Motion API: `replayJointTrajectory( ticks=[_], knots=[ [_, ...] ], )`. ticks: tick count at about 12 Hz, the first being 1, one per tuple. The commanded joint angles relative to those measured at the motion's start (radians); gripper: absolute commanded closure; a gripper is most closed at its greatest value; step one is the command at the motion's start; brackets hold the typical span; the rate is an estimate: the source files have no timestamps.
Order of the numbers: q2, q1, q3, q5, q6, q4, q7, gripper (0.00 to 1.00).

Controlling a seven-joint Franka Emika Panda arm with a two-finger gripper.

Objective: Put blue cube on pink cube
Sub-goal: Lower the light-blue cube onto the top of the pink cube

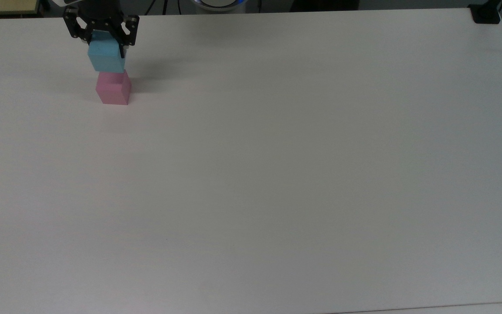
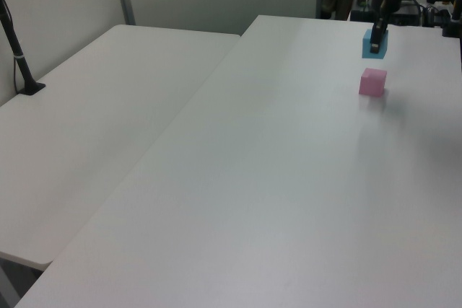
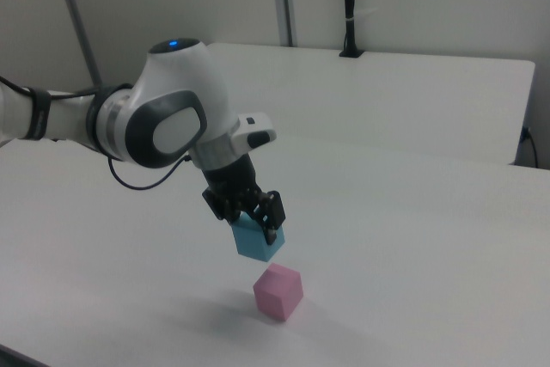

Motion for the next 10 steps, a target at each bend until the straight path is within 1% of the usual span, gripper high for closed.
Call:
replayJointTrajectory(
  ticks=[1,2,7,10],
  knots=[
    [0.005,-0.016,-0.010,-0.043,0.090,-0.063,-0.016,0.60],
    [0.020,-0.027,-0.010,-0.043,0.102,-0.063,-0.016,0.60],
    [0.103,-0.029,-0.026,-0.047,0.171,-0.063,-0.016,0.60],
    [0.117,-0.029,-0.027,-0.049,0.179,-0.063,-0.016,0.59]
  ],
)
